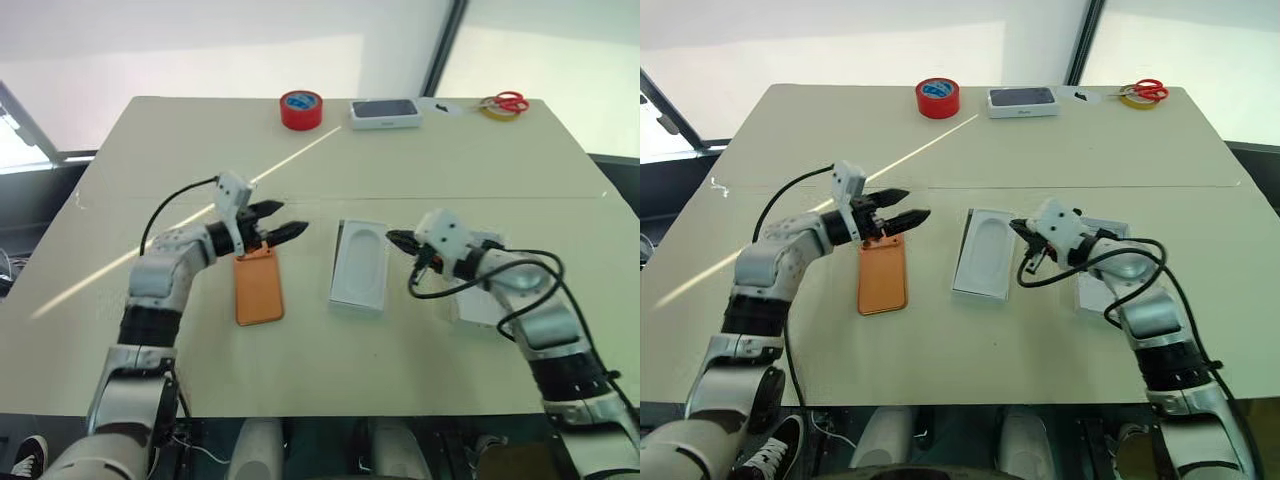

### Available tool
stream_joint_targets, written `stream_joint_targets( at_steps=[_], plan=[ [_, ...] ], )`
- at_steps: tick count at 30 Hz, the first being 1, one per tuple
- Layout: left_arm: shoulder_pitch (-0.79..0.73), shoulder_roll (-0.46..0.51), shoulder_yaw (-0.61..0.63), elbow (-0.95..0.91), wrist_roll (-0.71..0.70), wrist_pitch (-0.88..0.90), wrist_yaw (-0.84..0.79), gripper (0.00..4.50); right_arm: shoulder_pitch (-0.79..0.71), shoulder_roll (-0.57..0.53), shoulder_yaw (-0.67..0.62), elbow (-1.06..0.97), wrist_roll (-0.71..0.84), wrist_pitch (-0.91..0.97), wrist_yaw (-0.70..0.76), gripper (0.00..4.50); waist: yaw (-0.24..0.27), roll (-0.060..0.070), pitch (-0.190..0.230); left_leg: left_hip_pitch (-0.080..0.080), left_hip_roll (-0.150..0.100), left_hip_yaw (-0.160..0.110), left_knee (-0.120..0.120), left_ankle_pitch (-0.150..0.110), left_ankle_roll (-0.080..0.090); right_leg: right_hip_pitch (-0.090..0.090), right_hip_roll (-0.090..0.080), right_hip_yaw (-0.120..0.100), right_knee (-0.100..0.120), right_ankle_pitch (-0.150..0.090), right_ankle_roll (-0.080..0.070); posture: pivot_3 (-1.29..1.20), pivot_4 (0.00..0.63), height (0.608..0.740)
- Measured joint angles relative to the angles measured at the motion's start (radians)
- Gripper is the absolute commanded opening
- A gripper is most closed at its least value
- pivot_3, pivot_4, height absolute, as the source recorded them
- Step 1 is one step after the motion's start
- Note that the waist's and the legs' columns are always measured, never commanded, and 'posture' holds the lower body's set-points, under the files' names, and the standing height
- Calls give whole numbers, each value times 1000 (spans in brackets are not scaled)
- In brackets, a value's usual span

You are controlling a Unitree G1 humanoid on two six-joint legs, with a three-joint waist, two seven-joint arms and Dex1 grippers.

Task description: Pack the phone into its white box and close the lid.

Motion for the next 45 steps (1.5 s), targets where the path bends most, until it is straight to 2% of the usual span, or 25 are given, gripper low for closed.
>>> stream_joint_targets(
  at_steps=[4,11,19,25,29,32,35,40,45],
  plan=[
    [114,53,60,-77,-23,-69,-45,4500,-55,-26,82,60,-107,-60,14,28,1,0,0,0,0,0,0,0,1,0,0,0,0,0,0,0,150,740],
    [188,49,79,-187,-50,-80,-15,4500,-122,-45,196,177,-261,-233,34,28,-3,0,0,1,0,0,0,0,1,0,0,0,0,0,0,0,150,740],
    [237,46,80,-228,-59,-79,26,4500,-80,-21,246,111,-247,-280,150,28,-2,0,0,1,0,-1,0,0,0,0,0,0,3,0,0,0,150,740],
    [235,61,80,-228,-84,-27,43,4500,-72,-12,248,103,-249,-281,150,28,-2,0,0,1,0,-1,1,0,0,0,0,0,4,0,0,0,150,740],
    [237,143,88,-239,-138,147,52,4500,-107,10,229,155,-254,-251,104,28,-6,0,0,1,1,-1,0,0,0,-1,0,0,5,0,0,0,150,740],
    [239,199,150,-241,-212,317,79,4500,-177,78,154,181,-207,-167,64,28,-15,1,1,1,1,-1,0,1,-1,-1,1,0,6,0,0,0,150,740],
    [239,225,198,-234,-259,451,126,4500,-255,148,137,157,-169,-99,67,28,-26,1,1,2,1,-2,-2,1,-1,-1,1,0,6,0,0,0,150,740],
    [202,215,285,-169,-329,715,261,4500,-286,246,260,152,-206,-62,95,28,-24,0,1,3,1,-2,-2,1,-2,-1,1,0,6,0,0,0,150,740],
    [176,170,307,-249,-370,874,362,4500,-389,291,376,244,-289,5,143,28,-20,0,0,3,0,-3,-2,1,-2,0,1,0,6,0,0,0,150,740]
  ],
)
